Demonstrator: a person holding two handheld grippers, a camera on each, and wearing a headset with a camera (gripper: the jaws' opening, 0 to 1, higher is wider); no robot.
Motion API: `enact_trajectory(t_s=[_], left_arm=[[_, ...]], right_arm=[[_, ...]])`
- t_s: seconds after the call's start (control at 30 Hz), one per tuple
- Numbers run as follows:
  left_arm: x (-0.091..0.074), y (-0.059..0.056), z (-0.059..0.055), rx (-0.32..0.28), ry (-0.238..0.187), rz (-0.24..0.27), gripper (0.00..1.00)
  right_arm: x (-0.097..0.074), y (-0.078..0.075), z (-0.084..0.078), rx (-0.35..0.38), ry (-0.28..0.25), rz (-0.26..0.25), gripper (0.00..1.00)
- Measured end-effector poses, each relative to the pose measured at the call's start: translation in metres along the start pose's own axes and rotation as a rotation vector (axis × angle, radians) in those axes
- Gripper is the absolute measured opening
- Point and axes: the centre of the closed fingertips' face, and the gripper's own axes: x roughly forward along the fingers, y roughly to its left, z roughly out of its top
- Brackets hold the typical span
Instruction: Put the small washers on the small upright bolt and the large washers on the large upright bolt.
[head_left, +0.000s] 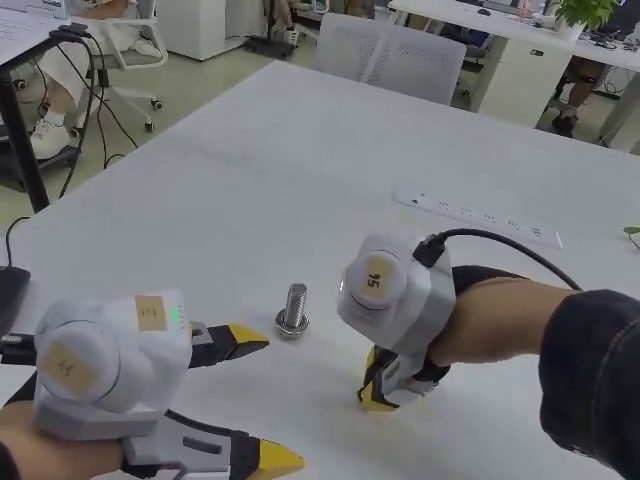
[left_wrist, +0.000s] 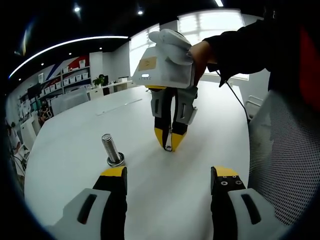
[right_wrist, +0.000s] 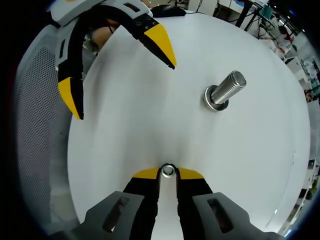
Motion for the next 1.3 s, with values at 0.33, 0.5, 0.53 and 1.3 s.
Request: enact_trajectory(t_s=[0.33,0.5,0.53,1.3], left_arm=[[0.001,0.000,0.000,0.002,0.001,0.001,0.67],[0.001,0.000,0.000,0.002,0.001,-0.001,0.67],[0.001,0.000,0.000,0.002,0.001,-0.001,0.67],[0.001,-0.001,0.002,0.010,-0.001,-0.009,0.67]], right_arm=[[-0.009,0.000,-0.005,0.014,-0.005,-0.008,0.14],[-0.015,0.001,-0.010,0.028,-0.011,-0.015,0.14],[-0.016,0.001,-0.011,0.029,-0.011,-0.016,0.14],[-0.037,0.009,-0.051,0.104,-0.001,-0.045,0.14]])
